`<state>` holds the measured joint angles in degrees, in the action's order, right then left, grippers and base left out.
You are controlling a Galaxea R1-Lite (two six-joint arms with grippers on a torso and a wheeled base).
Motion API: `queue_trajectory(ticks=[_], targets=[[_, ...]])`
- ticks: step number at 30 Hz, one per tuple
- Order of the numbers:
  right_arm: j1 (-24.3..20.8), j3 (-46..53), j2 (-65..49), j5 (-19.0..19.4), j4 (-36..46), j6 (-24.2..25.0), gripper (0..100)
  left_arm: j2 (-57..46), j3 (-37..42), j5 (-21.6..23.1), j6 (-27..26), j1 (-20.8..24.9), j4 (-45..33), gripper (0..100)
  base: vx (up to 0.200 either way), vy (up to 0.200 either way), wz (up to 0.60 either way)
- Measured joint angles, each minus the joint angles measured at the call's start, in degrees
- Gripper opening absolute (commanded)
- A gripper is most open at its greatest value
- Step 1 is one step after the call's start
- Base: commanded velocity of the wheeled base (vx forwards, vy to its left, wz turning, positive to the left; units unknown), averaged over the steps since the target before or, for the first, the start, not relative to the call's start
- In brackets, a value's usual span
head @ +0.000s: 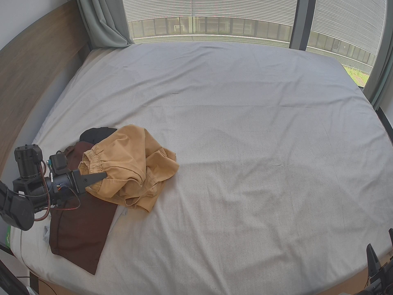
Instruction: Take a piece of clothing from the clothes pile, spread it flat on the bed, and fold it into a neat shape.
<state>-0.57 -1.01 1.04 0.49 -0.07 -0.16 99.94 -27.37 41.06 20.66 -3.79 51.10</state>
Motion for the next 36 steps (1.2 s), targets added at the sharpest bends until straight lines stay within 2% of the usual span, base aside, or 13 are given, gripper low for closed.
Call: queue_trajectory(ticks=[5, 18, 24, 29, 36], targets=[[0.0, 0.0, 0.0, 0.0, 0.0, 0.0, 100, -1.3, 3.0, 0.0, 0.9, 1.3, 2.9, 0, 0.0, 0.0, 0.0], [-0.1, 0.0, 0.0, 0.0, 0.0, 0.0, 100, -5.8, 6.5, -0.6, 4.6, 7.4, 3.2, 0, 0.0, 0.0, 0.0], [-0.1, 0.0, 0.0, 0.0, 0.0, 0.0, 100, -7.7, 6.7, -2.1, 10.6, 11.1, 3.4, 0, 0.0, 0.0, 0.0], [-0.1, 0.0, 0.0, 0.0, 0.0, 0.0, 100, -9.5, 5.9, -6.0, 17.7, 14.7, 3.4, 0, 0.0, 0.0, 0.0], [0.0, 0.0, 0.0, 0.0, 0.0, 0.0, 100, -11.1, 3.1, -15.4, 26.3, 22.4, 3.5, 0, 0.0, 0.0, 0.0]])
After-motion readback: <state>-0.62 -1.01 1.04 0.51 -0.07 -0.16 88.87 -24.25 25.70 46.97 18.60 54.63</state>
